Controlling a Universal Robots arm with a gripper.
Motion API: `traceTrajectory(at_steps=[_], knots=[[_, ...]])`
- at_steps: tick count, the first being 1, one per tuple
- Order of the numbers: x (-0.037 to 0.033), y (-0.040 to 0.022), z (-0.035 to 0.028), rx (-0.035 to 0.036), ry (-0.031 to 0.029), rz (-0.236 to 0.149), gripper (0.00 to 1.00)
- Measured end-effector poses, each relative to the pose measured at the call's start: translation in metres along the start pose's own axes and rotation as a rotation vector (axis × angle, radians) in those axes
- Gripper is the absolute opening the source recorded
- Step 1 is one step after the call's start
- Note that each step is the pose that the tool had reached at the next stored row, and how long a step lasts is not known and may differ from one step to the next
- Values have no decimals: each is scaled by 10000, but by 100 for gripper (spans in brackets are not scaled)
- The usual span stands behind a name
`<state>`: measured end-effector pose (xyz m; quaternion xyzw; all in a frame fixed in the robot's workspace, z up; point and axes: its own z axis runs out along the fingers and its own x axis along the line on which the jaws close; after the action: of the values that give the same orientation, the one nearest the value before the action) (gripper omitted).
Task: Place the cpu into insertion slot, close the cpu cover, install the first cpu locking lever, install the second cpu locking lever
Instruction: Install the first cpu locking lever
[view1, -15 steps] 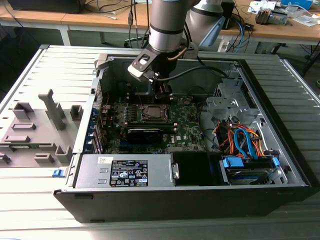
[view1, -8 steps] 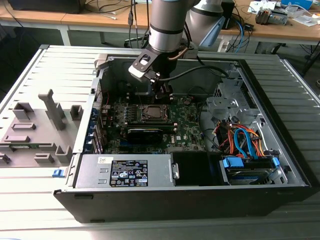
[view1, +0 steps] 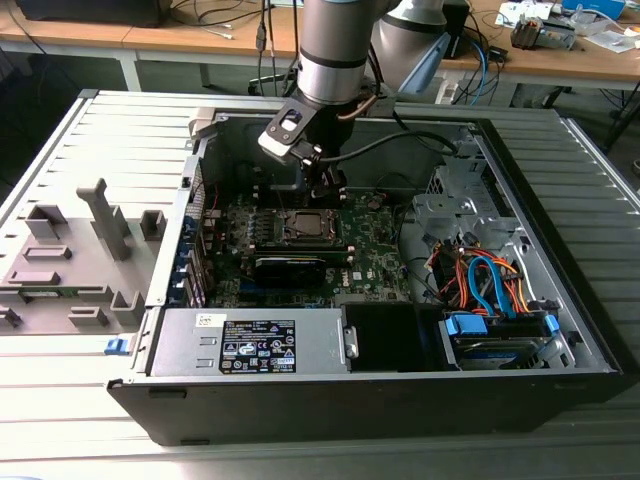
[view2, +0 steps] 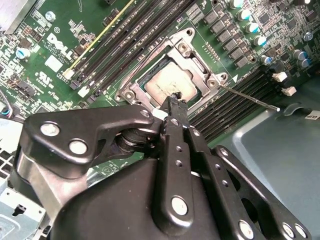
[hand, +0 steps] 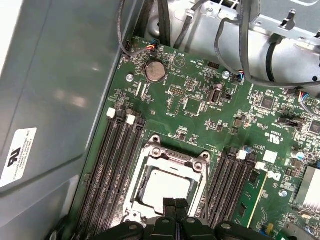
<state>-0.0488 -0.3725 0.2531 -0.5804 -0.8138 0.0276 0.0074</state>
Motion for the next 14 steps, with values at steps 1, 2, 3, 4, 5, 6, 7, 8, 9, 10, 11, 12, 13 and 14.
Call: traceTrajectory(at_steps=[1, 2, 3, 4, 5, 6, 7, 8, 9, 10, 11, 12, 13, 14], knots=[[0, 0, 0, 2, -26, -194, 11], [0, 0, 0, -5, -51, -596, 11], [0, 0, 0, -11, -73, -933, 11], [0, 0, 0, -11, -74, -950, 11], [0, 0, 0, -11, -76, -970, 11], [0, 0, 0, -12, -79, -1024, 11], [0, 0, 0, -14, -84, -1110, 11], [0, 0, 0, -15, -87, -1176, 11], [0, 0, 0, -17, -90, -1227, 11], [0, 0, 0, -18, -93, -1277, 11], [0, 0, 0, -19, -96, -1332, 11], [0, 0, 0, -20, -99, -1387, 11], [0, 0, 0, -22, -102, -1446, 11], [0, 0, 0, -22, -104, -1494, 11]])
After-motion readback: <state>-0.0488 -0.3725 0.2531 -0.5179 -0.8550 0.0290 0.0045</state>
